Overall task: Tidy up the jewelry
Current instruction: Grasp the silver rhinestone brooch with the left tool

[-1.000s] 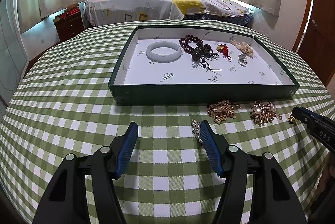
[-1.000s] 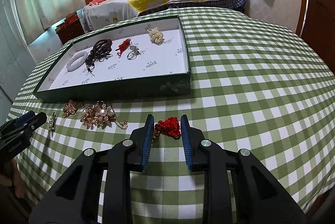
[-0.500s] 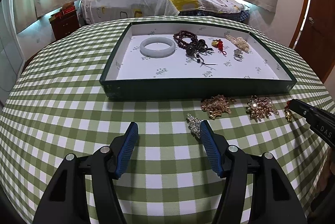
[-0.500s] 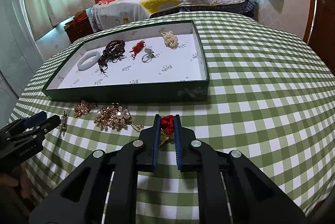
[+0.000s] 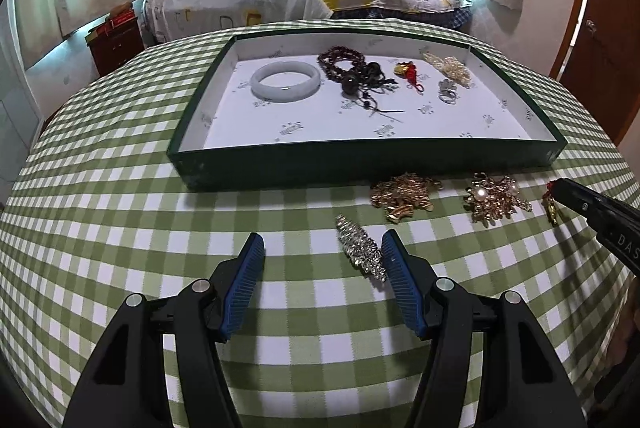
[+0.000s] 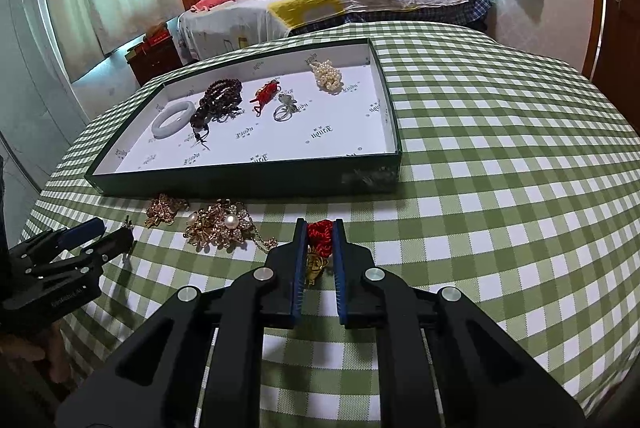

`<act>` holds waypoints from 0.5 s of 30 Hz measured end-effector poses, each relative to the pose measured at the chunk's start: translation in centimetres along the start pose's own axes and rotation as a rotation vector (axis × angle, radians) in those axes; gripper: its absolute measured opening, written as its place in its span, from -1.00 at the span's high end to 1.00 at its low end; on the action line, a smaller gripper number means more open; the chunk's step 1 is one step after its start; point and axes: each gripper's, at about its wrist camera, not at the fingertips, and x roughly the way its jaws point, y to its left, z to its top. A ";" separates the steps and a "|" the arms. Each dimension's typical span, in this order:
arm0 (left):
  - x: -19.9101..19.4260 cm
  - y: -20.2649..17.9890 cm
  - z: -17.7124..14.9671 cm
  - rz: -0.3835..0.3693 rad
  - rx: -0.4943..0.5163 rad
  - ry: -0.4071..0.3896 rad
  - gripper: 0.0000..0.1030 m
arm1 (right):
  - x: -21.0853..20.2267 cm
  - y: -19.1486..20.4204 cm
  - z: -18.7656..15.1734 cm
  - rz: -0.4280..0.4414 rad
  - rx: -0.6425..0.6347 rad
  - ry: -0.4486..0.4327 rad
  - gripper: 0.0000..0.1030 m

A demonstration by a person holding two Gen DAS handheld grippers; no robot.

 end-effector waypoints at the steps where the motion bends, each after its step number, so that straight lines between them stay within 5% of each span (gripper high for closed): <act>1: -0.1 0.1 0.0 0.001 -0.004 0.000 -0.15 | 0.0 0.0 0.0 0.002 0.001 -0.001 0.75; 15: -0.2 -1.0 -0.1 -0.048 0.071 -0.004 0.69 | 0.0 0.4 -0.1 0.005 -0.008 0.001 0.75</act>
